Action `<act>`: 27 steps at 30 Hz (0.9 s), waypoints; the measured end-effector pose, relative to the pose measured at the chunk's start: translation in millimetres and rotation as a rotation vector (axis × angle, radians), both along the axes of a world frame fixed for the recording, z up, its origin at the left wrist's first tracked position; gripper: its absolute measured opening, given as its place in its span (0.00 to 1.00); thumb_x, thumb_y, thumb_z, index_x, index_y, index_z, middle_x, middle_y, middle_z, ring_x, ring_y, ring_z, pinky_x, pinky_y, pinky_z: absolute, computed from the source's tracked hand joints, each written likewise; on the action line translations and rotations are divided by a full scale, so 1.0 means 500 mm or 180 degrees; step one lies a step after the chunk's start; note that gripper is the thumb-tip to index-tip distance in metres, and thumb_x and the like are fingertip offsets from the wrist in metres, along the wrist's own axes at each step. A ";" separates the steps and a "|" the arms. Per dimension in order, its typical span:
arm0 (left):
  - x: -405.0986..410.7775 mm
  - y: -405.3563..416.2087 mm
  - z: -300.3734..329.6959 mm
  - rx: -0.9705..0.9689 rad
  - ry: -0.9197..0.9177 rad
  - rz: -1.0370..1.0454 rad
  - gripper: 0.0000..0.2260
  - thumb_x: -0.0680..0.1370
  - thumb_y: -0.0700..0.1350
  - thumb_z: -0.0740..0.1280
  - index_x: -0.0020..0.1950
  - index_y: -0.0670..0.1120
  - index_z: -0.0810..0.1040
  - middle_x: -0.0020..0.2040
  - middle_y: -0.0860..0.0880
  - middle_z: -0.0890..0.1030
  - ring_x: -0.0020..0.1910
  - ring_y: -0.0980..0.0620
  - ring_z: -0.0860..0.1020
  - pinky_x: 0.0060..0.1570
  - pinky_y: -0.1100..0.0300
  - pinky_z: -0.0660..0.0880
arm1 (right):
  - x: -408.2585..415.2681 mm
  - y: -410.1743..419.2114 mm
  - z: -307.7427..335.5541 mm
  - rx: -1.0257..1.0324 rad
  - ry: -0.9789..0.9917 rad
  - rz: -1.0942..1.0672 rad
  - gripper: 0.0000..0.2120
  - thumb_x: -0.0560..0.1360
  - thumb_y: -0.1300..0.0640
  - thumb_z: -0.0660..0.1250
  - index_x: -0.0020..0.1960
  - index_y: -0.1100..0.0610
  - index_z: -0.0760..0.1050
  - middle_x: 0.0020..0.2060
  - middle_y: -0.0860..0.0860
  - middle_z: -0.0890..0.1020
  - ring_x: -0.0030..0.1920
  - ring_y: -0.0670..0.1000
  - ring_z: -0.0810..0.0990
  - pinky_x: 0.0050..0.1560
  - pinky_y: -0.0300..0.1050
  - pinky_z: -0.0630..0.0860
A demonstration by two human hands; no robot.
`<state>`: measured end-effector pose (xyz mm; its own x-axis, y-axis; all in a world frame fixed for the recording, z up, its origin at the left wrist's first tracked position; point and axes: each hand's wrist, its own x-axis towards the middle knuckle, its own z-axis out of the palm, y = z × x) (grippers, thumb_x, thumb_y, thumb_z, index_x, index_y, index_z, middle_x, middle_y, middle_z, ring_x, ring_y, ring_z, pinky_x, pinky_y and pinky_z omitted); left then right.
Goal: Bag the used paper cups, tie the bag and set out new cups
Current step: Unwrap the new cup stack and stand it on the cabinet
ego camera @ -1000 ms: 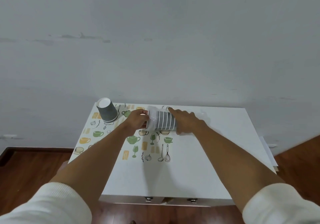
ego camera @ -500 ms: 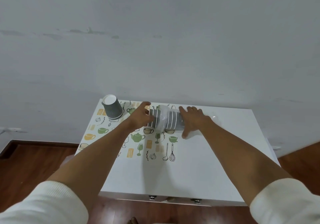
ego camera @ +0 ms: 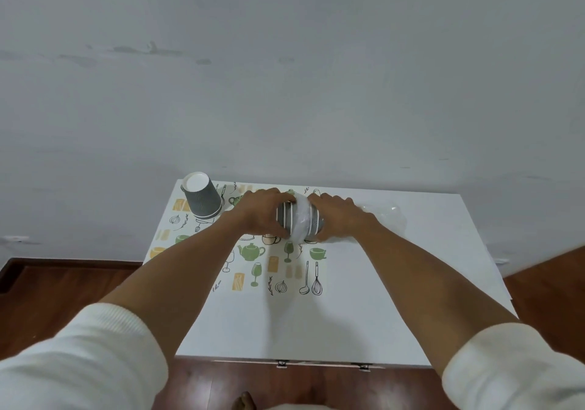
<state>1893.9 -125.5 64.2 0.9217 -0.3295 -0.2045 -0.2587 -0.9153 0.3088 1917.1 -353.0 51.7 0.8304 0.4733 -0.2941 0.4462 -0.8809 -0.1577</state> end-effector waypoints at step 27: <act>-0.049 0.241 0.162 -0.2907 -0.0599 0.1704 0.37 0.61 0.54 0.82 0.67 0.51 0.73 0.58 0.57 0.80 0.55 0.60 0.81 0.53 0.58 0.77 | -0.015 0.126 0.040 0.0695 -0.0312 -0.0625 0.42 0.61 0.26 0.71 0.63 0.50 0.64 0.54 0.49 0.77 0.54 0.55 0.77 0.56 0.56 0.74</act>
